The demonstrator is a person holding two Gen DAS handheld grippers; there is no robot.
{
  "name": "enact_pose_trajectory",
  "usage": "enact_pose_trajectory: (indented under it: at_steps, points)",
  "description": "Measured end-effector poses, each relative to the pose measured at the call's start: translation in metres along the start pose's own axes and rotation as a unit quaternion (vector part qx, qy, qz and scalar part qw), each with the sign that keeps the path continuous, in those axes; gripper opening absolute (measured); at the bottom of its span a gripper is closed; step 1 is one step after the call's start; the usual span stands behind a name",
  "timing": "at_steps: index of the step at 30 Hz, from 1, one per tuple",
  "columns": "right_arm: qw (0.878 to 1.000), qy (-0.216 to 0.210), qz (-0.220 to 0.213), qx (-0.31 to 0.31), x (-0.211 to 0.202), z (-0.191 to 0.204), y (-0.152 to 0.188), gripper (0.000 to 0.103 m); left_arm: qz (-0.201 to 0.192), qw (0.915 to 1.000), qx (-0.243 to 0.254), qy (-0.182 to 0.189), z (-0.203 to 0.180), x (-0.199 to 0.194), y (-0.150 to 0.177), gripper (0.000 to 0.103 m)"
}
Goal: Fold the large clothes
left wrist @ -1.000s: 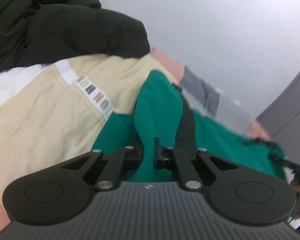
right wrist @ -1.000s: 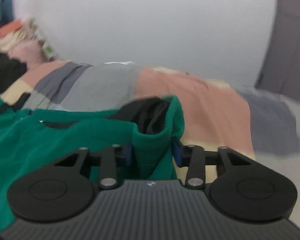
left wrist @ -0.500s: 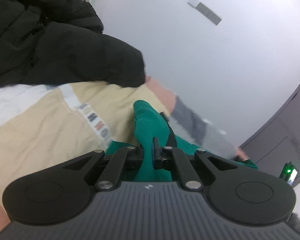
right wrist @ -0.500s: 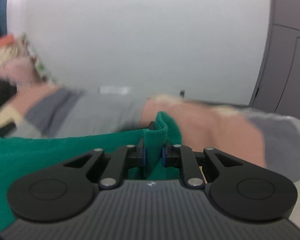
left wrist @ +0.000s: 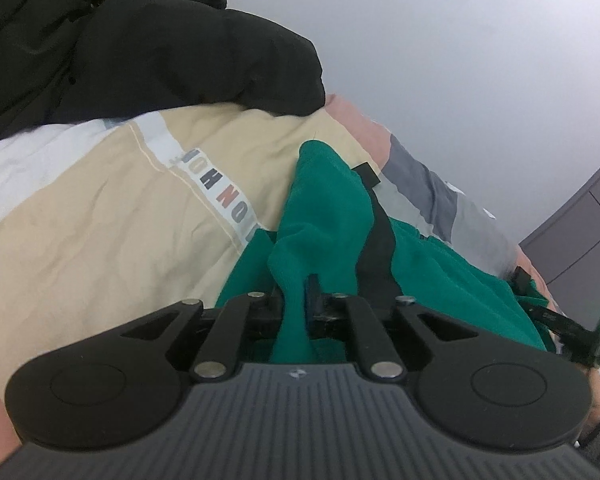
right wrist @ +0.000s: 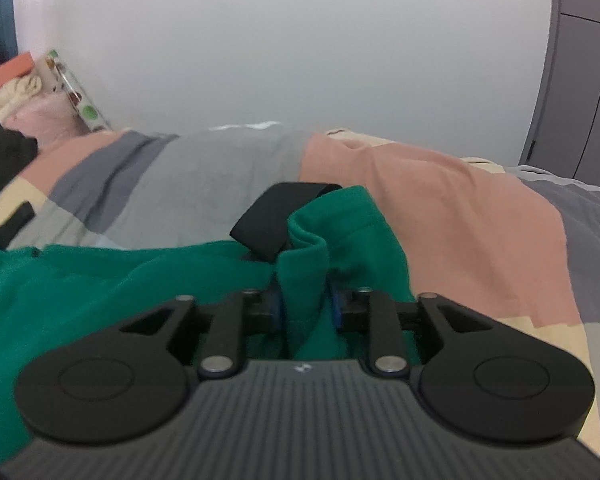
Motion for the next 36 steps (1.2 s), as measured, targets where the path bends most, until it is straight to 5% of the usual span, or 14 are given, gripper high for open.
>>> enact_pose_trajectory:
  at_steps: [1, 3, 9, 14, 22, 27, 36]
  points:
    - [1.0, -0.011, -0.002, 0.013, -0.007, -0.001, 0.0, 0.036, 0.006, 0.9999, 0.003, -0.008, -0.001, 0.001, 0.0, 0.052]
    - [0.999, -0.028, 0.004, 0.034, -0.019, -0.001, -0.002, 0.045, -0.001, 0.9998, 0.007, -0.017, -0.002, -0.001, 0.002, 0.068]
    - [0.998, -0.04, -0.016, 0.036, -0.083, 0.01, 0.0, 0.068, -0.035, 0.9978, 0.043, -0.037, -0.017, -0.019, 0.005, 0.068]
    - [0.997, -0.058, -0.041, 0.029, -0.143, 0.028, 0.009, 0.069, -0.116, 0.9869, 0.1, -0.051, -0.038, -0.052, 0.003, 0.068]
    - [0.991, -0.106, -0.073, 0.029, -0.197, 0.069, 0.034, 0.069, -0.155, 0.9726, 0.157, 0.073, -0.081, -0.098, 0.027, 0.068]
    - [0.991, -0.119, -0.058, 0.007, -0.194, 0.089, 0.048, 0.068, -0.114, 0.9678, 0.203, 0.097, -0.103, -0.086, 0.055, 0.068]
    - [0.993, -0.119, -0.013, -0.023, -0.171, 0.099, 0.085, 0.067, -0.035, 0.9658, 0.249, 0.064, -0.109, -0.039, 0.084, 0.068]
Point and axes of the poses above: each gripper's, at about its wrist camera, not at the fingertips, and x roughly the way its jaws point, z to its left, y to its underside, the point moved 4 cm from there along x, roughly the way its jaws point, and after that the axes turned 3 degrees about -y, right-handed, at the moved point
